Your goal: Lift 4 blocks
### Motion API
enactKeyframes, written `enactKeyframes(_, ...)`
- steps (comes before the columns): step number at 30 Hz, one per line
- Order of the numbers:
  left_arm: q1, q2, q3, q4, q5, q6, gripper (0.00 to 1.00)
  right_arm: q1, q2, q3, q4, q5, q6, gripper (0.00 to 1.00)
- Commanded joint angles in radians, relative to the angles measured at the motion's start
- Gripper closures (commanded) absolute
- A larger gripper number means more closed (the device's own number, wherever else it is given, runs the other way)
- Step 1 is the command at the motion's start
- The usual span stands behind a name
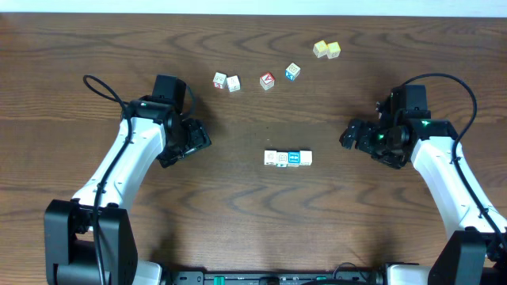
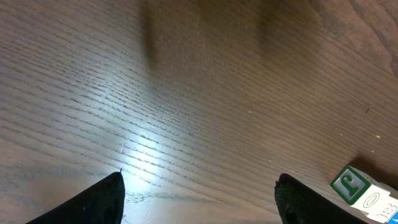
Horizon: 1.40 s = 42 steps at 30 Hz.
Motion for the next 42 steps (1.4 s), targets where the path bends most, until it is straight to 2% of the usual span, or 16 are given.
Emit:
enactKeyframes(1, 0.002, -0.002, -0.002, 0.0, -0.013, -0.005, 0.22, -0.008, -0.011, 0.016, 0.0, 0.005, 0.006, 0.01)
enactKeyframes(15, 0.002, -0.002, -0.002, 0.0, -0.013, -0.005, 0.22, -0.008, -0.011, 0.016, 0.011, 0.005, 0.006, 0.01)
enactKeyframes(23, 0.002, -0.002, -0.002, 0.055, -0.006, -0.017, 0.22, -0.007, -0.011, 0.016, 0.04, -0.009, 0.007, 0.01)
enactKeyframes(26, 0.002, -0.002, -0.002, 0.049, 0.111, -0.003, 0.22, -0.005, -0.011, 0.016, 0.044, -0.014, 0.007, 0.01)
enactKeyframes(29, -0.008, -0.002, -0.004, 0.062, 0.329, 0.161, 0.23, -0.005, -0.01, 0.015, 0.042, -0.014, 0.007, 0.01)
enactKeyframes(30, -0.015, -0.002, -0.004, 0.064, 0.389, 0.241, 0.25, -0.005, -0.01, 0.015, 0.04, -0.014, 0.007, 0.12)
enactKeyframes(32, -0.033, -0.002, -0.008, 0.06, 0.447, 0.335, 0.36, 0.0, -0.006, 0.01, 0.042, -0.013, 0.007, 0.57)
enactKeyframes(34, -0.056, -0.002, -0.018, 0.061, 0.448, 0.345, 0.56, 0.006, 0.002, 0.006, 0.048, -0.013, 0.007, 0.79)
enactKeyframes(35, -0.069, -0.002, -0.026, 0.07, 0.448, 0.344, 0.65, 0.01, 0.009, 0.006, 0.048, -0.014, 0.007, 0.86)
enactKeyframes(37, -0.095, -0.002, -0.045, 0.098, 0.448, 0.344, 0.76, 0.018, 0.023, 0.006, 0.048, -0.013, 0.019, 0.91)
enactKeyframes(38, -0.107, -0.002, -0.054, 0.117, 0.448, 0.344, 0.85, 0.021, 0.028, 0.006, 0.048, -0.014, 0.024, 0.94)
enactKeyframes(40, -0.133, -0.002, -0.081, 0.167, 0.448, 0.344, 0.89, 0.027, 0.041, 0.006, 0.049, -0.013, 0.033, 0.97)
enactKeyframes(42, -0.154, -0.001, -0.098, 0.2, 0.448, 0.343, 0.91, 0.032, 0.049, 0.006, 0.048, -0.014, 0.036, 0.94)
